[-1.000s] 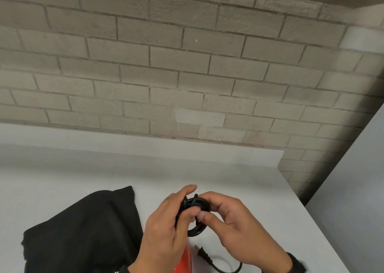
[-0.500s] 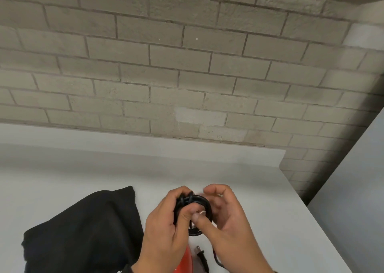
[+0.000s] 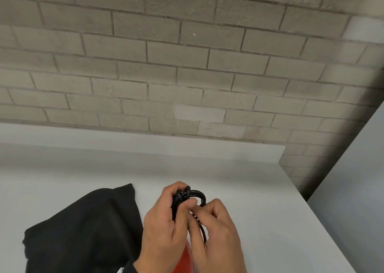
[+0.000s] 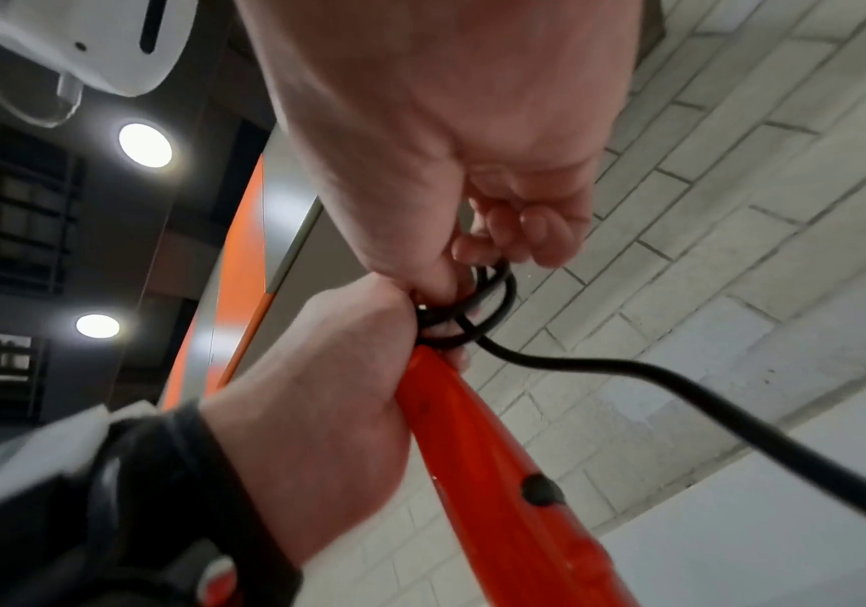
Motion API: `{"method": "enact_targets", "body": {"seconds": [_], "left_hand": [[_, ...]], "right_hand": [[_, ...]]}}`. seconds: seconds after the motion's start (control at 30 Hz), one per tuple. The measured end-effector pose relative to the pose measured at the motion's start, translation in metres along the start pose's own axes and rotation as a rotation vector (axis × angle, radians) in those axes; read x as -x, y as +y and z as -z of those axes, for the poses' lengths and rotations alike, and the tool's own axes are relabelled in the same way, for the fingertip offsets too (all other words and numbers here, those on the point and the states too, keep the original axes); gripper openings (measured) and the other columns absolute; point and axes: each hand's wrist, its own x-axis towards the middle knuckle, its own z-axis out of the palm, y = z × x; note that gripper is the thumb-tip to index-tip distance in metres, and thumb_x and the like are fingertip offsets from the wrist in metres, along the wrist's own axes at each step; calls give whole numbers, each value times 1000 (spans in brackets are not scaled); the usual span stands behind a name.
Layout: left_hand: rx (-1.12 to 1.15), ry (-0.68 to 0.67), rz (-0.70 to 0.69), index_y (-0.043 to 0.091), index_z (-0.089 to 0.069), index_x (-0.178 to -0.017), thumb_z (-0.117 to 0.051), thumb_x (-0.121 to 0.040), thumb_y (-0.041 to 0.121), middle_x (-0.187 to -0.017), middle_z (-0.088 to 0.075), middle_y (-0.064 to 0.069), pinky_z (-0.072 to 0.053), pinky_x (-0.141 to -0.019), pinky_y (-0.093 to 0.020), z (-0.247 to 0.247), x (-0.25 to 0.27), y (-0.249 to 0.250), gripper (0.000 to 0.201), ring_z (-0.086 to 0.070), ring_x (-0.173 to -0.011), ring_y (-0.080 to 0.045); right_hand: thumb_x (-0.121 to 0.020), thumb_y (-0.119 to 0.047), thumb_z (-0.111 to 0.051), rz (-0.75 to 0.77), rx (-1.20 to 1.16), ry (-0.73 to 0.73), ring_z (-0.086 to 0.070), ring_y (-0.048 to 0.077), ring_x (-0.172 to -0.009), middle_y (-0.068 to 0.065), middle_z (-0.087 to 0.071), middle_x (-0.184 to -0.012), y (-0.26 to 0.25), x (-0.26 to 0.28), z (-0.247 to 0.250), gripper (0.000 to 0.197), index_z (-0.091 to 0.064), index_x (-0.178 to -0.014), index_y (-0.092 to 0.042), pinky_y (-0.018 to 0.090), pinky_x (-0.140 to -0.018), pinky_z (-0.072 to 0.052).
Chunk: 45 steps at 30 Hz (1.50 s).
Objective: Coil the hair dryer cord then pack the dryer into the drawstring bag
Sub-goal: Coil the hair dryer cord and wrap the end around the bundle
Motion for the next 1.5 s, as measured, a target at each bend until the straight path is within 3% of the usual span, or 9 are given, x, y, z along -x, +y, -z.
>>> {"method": "enact_targets", "body": {"seconds": [0.23, 0.4, 0.63, 0.73, 0.87, 1.0, 1.2, 1.33, 1.5], "left_hand": [[11, 23, 29, 56, -50, -98, -49, -84, 57, -90, -65, 24, -44, -62, -2, 0, -3, -4, 14, -64, -77, 2], [-13, 14, 9, 56, -49, -98, -49, -85, 48, -92, -64, 21, -43, -60, -3, 4, -5, -2, 15, -63, -76, -3], [-41, -34, -11, 50, -48, -126, -48, -89, 44, -88, -63, 26, -41, -65, 0, 4, -6, 1, 38, -62, -71, 6], [-38, -24, -41, 43, -58, -115, -47, -91, 47, -100, -63, 26, -42, -73, -2, 5, -6, 2, 26, -63, -87, 5], [-51, -9, -37, 35, -56, -100, -40, -92, 56, -88, -61, 19, -43, -62, -6, 3, -6, 3, 28, -61, -73, -3], [-51, 26, -27, 37, -54, -95, -39, -91, 59, -81, -60, 13, -39, -54, -7, 4, -8, 0, 27, -57, -60, -6], [-38, 33, -6, 39, -53, -95, -38, -89, 65, -84, -62, 12, -41, -54, -8, 6, -9, -1, 30, -60, -64, -9], [-26, 32, 7, 38, -54, -97, -43, -89, 60, -85, -62, 12, -44, -54, -13, 7, -9, -3, 26, -61, -66, -11], [-38, 49, 20, 39, -53, -95, -47, -88, 47, -77, -61, 8, -40, -51, -7, 9, -12, -7, 13, -60, -57, -9]], "right_hand": [[-86, -31, -65, -395, -408, -281, -50, 3, -58, -3, -55, -66, -7, -18, 28, 15, -71, -73, -26, 19, -62, -42], [-84, -31, -61, -785, -1167, -555, -57, 24, -68, 9, -57, -69, -4, -36, 53, 30, -65, -68, -6, 33, -60, -47], [-88, -35, -53, -622, -1009, -567, -58, 22, -69, 9, -66, -71, 3, -31, 39, 32, -66, -69, -13, 29, -65, -48], [-92, -35, -54, -657, -1085, -567, -52, 21, -51, 7, -56, -52, -1, -30, 39, 35, -65, -72, -8, 32, -59, -46], [-88, -38, -61, -754, -1297, -524, -41, 17, -36, 4, -44, -43, 0, -27, 40, 41, -64, -76, 2, 25, -43, -39], [-67, -31, -87, -458, -1304, -492, -55, 15, -52, 11, -65, -78, 7, -10, 28, 35, -69, -84, -5, 25, -53, -46], [-70, -38, -82, -165, -709, -167, -69, 20, -96, -3, -73, -101, 14, 15, 6, 14, -74, -77, -31, 30, -81, -53], [-64, -57, -78, -276, -816, -61, -73, 25, -84, 11, -78, -85, 11, 16, 10, 33, -71, -76, -27, 28, -81, -55], [-47, -38, -95, -565, -1373, -177, -65, 33, -52, 14, -55, -48, 13, 7, 39, 55, -73, -81, -1, 36, -65, -59]]}}
